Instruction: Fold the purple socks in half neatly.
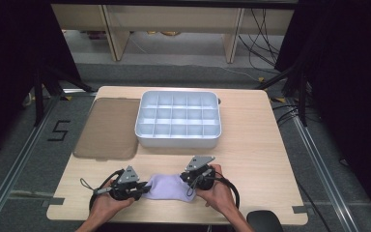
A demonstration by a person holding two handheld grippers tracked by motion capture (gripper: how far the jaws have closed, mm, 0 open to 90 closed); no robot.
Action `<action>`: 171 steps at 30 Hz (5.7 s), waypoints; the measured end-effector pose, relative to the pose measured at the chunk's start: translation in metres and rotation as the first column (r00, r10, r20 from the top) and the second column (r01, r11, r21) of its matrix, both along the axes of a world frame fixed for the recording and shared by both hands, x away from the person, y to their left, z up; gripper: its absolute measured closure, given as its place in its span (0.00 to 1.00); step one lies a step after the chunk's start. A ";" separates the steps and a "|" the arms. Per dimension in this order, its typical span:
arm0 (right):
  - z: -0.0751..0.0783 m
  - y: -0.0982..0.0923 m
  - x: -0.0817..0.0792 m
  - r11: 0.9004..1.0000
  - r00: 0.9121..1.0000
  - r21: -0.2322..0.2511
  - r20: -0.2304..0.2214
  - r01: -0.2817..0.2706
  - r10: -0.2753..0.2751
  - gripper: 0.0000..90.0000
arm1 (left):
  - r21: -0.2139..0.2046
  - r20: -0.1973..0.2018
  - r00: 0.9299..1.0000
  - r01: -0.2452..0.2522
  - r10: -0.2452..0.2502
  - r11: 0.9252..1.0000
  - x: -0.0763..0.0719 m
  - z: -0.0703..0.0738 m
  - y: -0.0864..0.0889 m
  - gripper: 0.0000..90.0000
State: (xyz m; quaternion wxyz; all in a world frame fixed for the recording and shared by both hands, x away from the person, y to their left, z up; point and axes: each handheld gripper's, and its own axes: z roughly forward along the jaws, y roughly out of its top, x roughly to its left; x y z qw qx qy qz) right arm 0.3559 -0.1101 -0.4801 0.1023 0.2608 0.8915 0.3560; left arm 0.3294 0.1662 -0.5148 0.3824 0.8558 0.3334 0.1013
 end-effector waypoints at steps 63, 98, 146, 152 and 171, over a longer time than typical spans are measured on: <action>-0.022 0.056 0.015 0.989 0.993 -0.092 -0.022 -0.117 0.115 0.96 | -0.078 0.060 0.998 0.029 -0.024 0.997 -0.006 0.037 0.015 0.88; -0.017 0.050 0.029 0.992 0.993 -0.068 -0.045 -0.110 0.107 0.96 | -0.102 0.010 1.000 0.027 -0.027 0.994 0.001 0.037 -0.005 0.87; -0.001 0.006 0.026 0.997 0.998 -0.054 -0.015 -0.056 0.055 0.85 | -0.163 -0.004 0.992 0.125 -0.128 0.979 0.006 0.039 -0.046 0.67; 0.004 0.006 0.025 0.998 0.999 -0.040 -0.009 -0.040 0.040 0.83 | -0.179 0.036 0.994 0.105 -0.101 0.978 0.006 0.050 -0.028 0.67; 0.022 0.022 0.006 0.994 0.994 0.011 0.000 -0.111 0.111 1.00 | -0.002 -0.023 0.982 0.185 -0.185 0.983 0.002 0.008 -0.016 0.99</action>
